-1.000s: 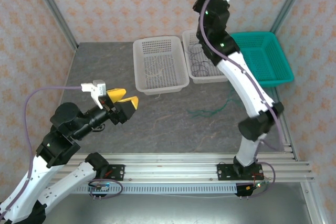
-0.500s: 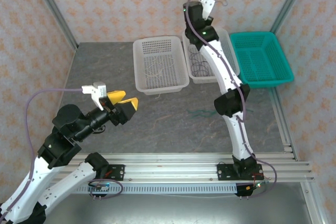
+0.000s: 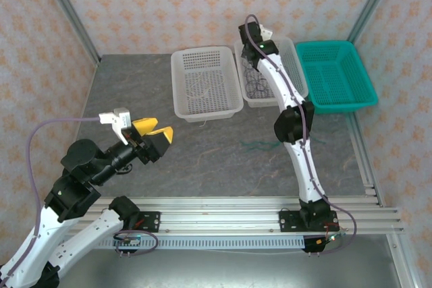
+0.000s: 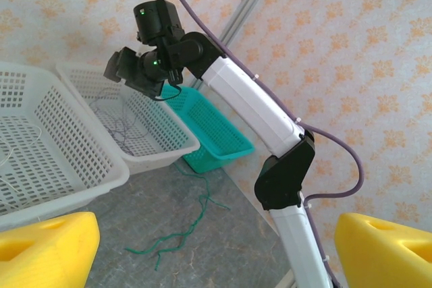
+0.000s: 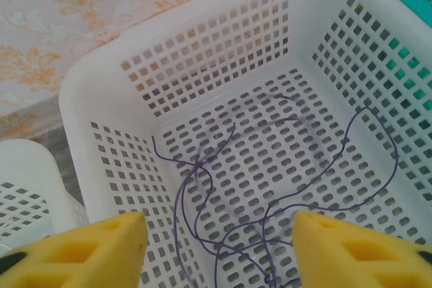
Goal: Untangle the cables
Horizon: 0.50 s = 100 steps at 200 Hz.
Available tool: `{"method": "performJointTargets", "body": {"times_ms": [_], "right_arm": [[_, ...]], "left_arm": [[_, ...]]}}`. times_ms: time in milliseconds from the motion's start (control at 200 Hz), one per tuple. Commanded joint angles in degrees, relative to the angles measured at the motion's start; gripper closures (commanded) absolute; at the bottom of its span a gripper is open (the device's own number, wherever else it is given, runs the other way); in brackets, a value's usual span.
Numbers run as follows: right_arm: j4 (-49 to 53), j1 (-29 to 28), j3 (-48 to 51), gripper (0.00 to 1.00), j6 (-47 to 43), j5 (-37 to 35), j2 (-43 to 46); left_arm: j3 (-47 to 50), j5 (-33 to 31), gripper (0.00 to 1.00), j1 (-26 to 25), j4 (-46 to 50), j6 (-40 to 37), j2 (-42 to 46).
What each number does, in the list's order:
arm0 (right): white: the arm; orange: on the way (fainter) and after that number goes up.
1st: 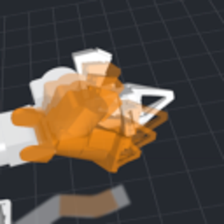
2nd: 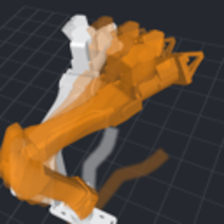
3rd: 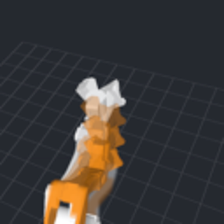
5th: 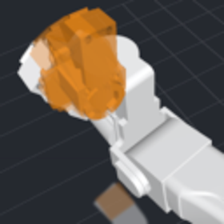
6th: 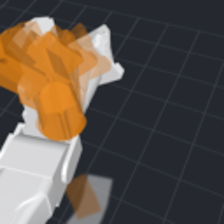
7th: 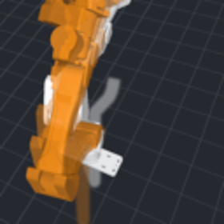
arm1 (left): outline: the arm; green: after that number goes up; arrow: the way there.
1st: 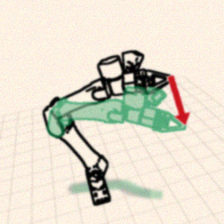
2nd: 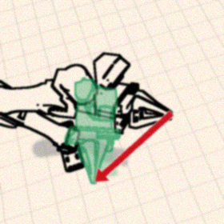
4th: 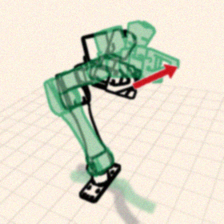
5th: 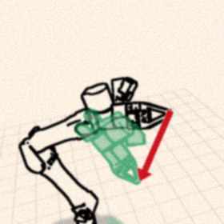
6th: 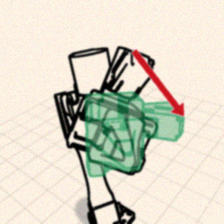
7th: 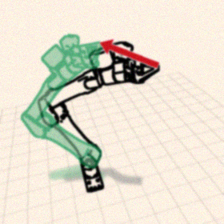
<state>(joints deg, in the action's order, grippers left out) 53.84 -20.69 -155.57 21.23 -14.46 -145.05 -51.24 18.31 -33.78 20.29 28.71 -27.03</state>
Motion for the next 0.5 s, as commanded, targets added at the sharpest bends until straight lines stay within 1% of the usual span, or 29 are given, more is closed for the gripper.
{"method": "performJointTargets", "body": {"times_ms": [0, 80, 205, 300, 355, 375, 445, 495], "right_arm": [[3.8, 0.2, -1.1, 0.33, -2.2, 2.4, 2.9], [5.4, 0.2, -1.0, 0.33, -3.9, 2.9, 4.9], [9.8, -0.4, -0.3, 0.31, -6.6, 5.5, 8.4], [11.7, -2.0, 4.2, 0.28, -9.6, 6.3, 13.5], [9.6, -3.0, 12.1, 0.26, -12.5, 6.3, 18.9], [8.0, -3.3, 15.8, 0.24, -13.7, 6.4, 21.1], [1.2, -3.4, 31.4, 0.08, -16.0, 8.2, 32.2], [-3.1, -3.3, 41.3, 0.02, -17.0, 9.6, 39.6]], "left_arm": [[-0.1, -1.0, 0.09, -0.5, 0.1, 0.6, 0.0], [-0.1, -0.9, 0.09, -0.5, -0.1, 0.6, -0.5], [-0.1, 0.4, 0.09, -0.5, 0.4, 0.4, -2.6], [0.9, 1.7, 0.09, -0.6, 0.0, 1.5, -5.0], [1.8, 2.2, 0.09, -1.0, -0.9, 1.6, -6.4], [2.1, 2.4, 0.09, -1.3, -1.4, 3.2, -6.8], [3.3, 2.0, 0.09, -2.8, -3.2, 3.8, -8.0], [3.7, 0.5, 0.09, -4.5, -3.8, 3.4, -8.8]]}}
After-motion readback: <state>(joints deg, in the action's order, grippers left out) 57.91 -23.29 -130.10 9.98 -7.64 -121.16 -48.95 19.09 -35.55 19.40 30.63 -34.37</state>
